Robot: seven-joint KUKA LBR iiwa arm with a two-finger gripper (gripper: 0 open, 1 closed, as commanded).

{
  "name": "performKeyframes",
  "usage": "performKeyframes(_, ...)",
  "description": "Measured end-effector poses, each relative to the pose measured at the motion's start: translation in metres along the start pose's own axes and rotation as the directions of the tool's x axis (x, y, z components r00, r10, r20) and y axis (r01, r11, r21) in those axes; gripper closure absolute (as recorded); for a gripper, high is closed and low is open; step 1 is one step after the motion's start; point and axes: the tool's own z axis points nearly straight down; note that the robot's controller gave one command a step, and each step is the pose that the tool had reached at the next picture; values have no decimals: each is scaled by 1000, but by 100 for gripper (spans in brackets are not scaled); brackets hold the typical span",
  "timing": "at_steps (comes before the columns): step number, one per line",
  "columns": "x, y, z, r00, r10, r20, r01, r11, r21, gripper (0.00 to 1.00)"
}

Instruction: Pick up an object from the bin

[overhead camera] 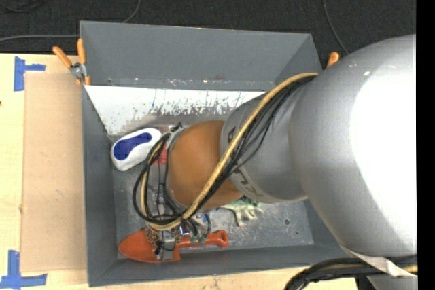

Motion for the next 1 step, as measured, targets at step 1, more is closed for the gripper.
performKeyframes(1,0,14,5,993,-117,-12,117,993,7,0)
